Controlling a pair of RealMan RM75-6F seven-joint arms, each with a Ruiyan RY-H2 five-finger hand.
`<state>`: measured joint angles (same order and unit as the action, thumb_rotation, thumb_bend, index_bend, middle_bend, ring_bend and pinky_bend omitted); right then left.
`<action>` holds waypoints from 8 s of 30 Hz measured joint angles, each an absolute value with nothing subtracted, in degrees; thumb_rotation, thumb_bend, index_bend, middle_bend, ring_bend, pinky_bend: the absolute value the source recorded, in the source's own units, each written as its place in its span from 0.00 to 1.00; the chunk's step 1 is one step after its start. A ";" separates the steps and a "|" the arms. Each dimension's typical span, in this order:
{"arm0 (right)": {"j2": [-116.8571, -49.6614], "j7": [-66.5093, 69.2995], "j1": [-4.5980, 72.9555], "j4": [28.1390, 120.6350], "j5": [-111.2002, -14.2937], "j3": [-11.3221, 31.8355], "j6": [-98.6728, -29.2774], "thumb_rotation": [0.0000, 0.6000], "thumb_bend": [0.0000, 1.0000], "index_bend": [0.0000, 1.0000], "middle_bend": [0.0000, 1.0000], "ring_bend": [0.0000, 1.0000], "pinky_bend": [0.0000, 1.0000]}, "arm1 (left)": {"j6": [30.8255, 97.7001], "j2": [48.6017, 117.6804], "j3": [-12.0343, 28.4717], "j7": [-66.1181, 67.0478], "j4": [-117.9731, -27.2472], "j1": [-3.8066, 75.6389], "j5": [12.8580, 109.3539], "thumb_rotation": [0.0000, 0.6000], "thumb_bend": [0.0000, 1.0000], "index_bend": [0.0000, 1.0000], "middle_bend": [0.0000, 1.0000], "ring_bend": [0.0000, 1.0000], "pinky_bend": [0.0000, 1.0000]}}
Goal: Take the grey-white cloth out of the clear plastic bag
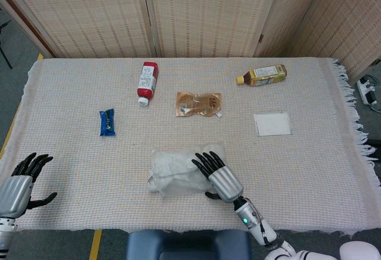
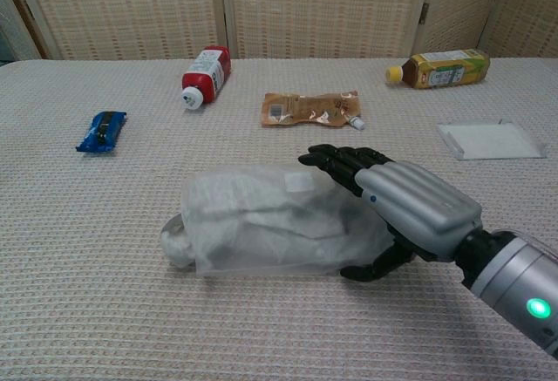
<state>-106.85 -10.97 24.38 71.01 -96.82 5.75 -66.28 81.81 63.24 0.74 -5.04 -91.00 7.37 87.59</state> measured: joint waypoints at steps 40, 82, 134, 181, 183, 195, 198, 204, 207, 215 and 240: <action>-79.20 -9.19 17.03 93.11 -90.68 4.31 -80.41 1.00 0.08 0.00 0.00 0.00 0.00 | 84.79 71.21 -1.45 -10.03 -86.81 7.99 96.30 1.00 0.20 0.42 0.51 0.37 0.55; -64.72 4.30 5.89 93.09 -93.07 -2.19 -85.76 1.00 0.08 0.00 0.00 0.00 0.00 | 84.41 114.70 0.33 -6.26 -55.34 18.27 101.63 1.00 0.34 0.44 1.00 1.00 1.00; -79.67 -5.09 14.12 87.14 -88.78 5.88 -76.42 1.00 0.12 0.41 0.00 0.00 0.00 | 94.73 119.71 -1.58 -17.21 -39.97 20.92 98.59 1.00 0.56 0.72 1.00 1.00 1.00; -116.14 -8.98 37.88 53.90 -68.27 20.38 -62.21 1.00 0.47 0.63 0.06 0.00 0.00 | 95.16 112.88 -0.21 -15.09 -48.17 21.17 97.97 1.00 0.57 0.72 1.00 1.00 1.00; -116.16 -9.26 37.95 53.76 -68.07 20.31 -62.09 1.00 0.49 0.65 0.06 0.00 0.00 | 95.11 112.75 -0.09 -15.24 -47.97 21.12 97.79 1.00 0.58 0.72 1.00 1.00 1.00; -109.06 -9.79 34.49 60.09 -68.36 19.63 -65.71 1.00 0.49 0.67 0.08 0.00 0.00 | 95.44 109.56 1.40 -17.54 -42.18 20.23 95.58 1.00 0.59 0.72 1.00 1.00 1.00; -105.27 -9.78 32.88 62.79 -68.23 19.83 -66.96 1.00 0.49 0.67 0.08 0.00 0.00 | 95.51 107.85 2.03 -18.88 -39.27 19.54 94.37 1.00 0.59 0.72 1.00 1.00 1.00; -97.02 -9.81 28.84 67.90 -68.16 19.48 -69.50 1.00 0.49 0.67 0.08 0.00 0.00 | 95.57 104.45 4.14 -22.47 -34.00 17.74 90.81 1.00 0.58 0.72 1.00 1.00 1.00; -93.39 -9.74 26.39 69.51 -68.21 18.83 -71.02 1.00 0.49 0.67 0.08 0.00 0.00 | 95.63 103.12 5.00 -23.87 -32.64 16.81 89.46 1.00 0.58 0.72 1.00 1.00 1.00; -88.04 -5.16 21.78 70.19 -67.83 16.11 -71.12 1.00 0.19 0.12 0.00 0.00 0.00 | 92.03 100.07 4.15 -26.15 -36.52 15.60 88.57 1.00 0.27 0.16 0.81 0.83 0.99; -61.92 -11.30 1.06 97.96 -85.59 0.36 -92.12 1.00 0.06 0.00 0.00 0.00 0.00 | 89.24 64.78 0.08 10.17 -98.46 6.71 79.96 0.99 0.19 0.18 0.14 0.06 0.14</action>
<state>-61.92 -11.30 1.06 97.96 -85.59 0.36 -92.12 89.24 64.78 0.08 10.17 -98.46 6.71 79.96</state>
